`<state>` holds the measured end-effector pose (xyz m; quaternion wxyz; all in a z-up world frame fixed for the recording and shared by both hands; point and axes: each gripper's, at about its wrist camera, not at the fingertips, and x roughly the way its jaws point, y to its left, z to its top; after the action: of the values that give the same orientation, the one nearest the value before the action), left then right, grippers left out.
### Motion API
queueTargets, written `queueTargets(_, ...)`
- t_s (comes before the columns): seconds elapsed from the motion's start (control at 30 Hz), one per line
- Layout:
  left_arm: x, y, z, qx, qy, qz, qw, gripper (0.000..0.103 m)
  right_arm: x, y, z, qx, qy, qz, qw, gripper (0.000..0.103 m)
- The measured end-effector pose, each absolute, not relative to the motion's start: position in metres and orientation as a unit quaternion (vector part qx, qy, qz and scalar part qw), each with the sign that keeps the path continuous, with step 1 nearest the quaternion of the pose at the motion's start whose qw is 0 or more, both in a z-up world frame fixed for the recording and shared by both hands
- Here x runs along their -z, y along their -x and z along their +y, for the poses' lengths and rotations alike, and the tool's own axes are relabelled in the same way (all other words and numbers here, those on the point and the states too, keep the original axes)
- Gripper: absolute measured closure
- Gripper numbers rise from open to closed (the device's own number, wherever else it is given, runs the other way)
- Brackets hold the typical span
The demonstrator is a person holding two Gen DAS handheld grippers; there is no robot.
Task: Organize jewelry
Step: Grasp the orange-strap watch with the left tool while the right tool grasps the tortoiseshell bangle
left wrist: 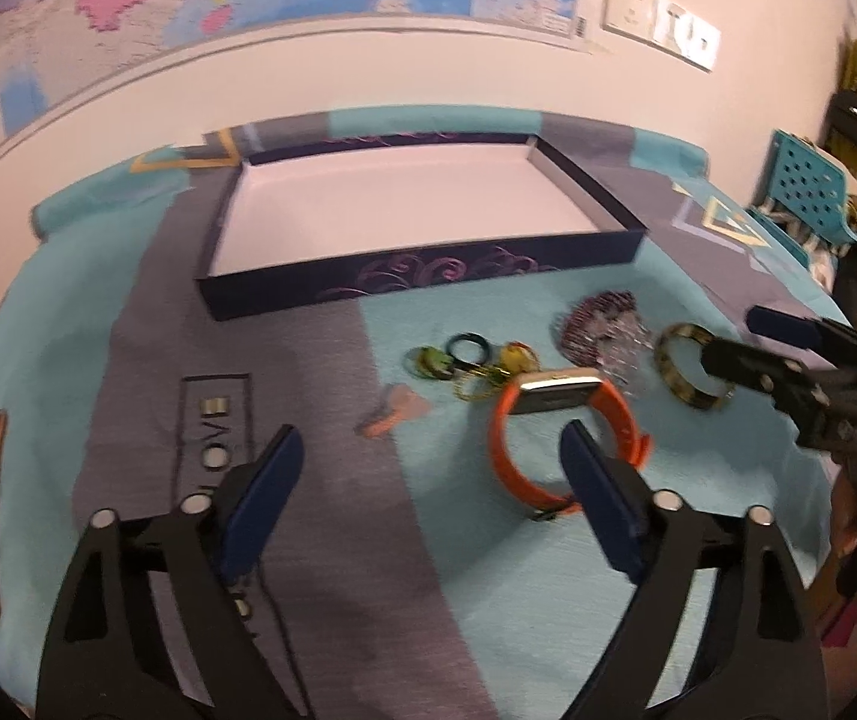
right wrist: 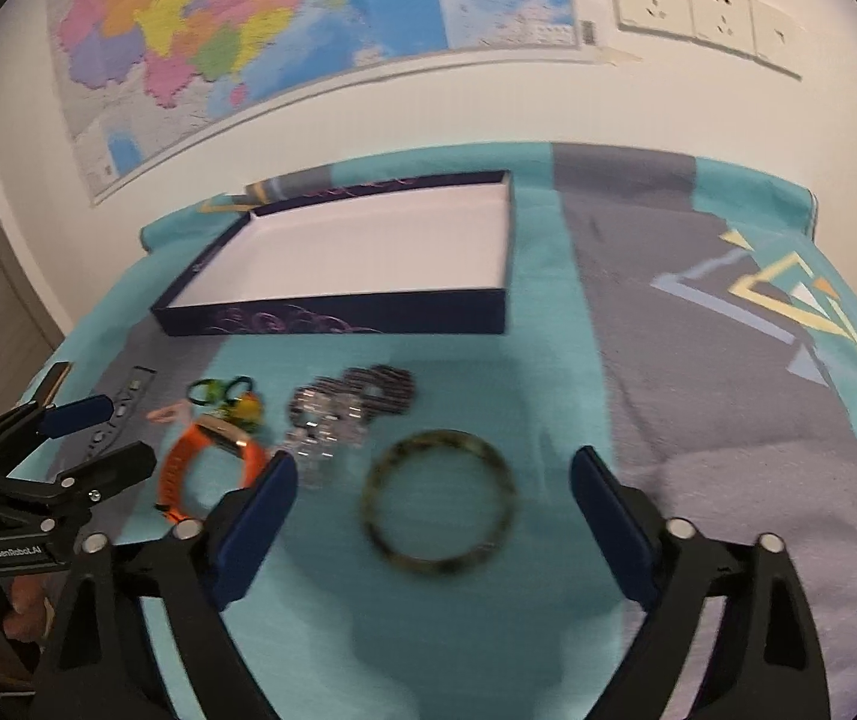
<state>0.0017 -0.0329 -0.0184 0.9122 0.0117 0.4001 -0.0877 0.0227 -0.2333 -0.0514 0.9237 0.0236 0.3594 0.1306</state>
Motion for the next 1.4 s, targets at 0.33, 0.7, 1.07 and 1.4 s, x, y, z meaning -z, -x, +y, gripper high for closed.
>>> queueTargets(0.33,0.032,-0.015,-0.052,0.155,-0.008,0.435,0.887,0.050,0.066,-0.038,-0.243,-0.137,-0.011,0.393,0.909,0.063)
queueTargets(0.7,0.036,-0.026,-0.050,0.158,-0.016,0.453,0.877,0.081,0.065,-0.046,-0.239,-0.137,0.037,0.397,0.907,0.097)
queueTargets(1.07,0.026,-0.025,-0.047,0.177,-0.007,0.450,0.875,0.095,0.042,-0.040,-0.247,-0.161,0.014,0.373,0.914,0.097)
queueTargets(1.4,-0.015,-0.045,-0.016,0.175,0.032,0.418,0.891,0.095,0.006,-0.066,-0.232,-0.195,0.018,0.337,0.921,0.097)
